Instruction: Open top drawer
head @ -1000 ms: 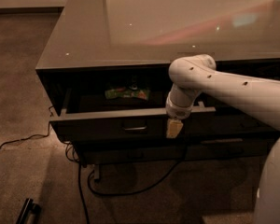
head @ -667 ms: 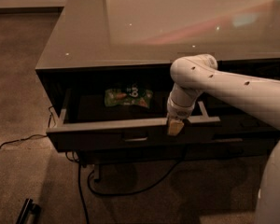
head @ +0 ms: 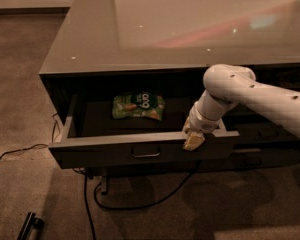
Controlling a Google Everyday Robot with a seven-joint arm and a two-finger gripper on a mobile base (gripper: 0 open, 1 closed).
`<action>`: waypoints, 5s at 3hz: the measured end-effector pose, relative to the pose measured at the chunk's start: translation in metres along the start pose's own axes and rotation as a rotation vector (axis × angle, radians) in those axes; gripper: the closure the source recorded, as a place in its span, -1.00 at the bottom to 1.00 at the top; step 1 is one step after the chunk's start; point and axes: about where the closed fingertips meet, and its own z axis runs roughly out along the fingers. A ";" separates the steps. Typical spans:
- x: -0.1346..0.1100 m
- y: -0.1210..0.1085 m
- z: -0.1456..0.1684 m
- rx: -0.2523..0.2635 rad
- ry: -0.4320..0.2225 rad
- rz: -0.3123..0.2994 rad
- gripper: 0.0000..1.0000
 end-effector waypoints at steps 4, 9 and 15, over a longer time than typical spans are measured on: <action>-0.025 0.009 0.003 0.061 -0.010 -0.102 -1.00; -0.017 0.086 -0.002 0.092 -0.055 -0.210 0.30; -0.033 0.094 -0.013 0.126 -0.057 -0.251 -1.00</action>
Offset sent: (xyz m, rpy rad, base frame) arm 0.0000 0.0000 0.0000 0.0000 0.0001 0.0000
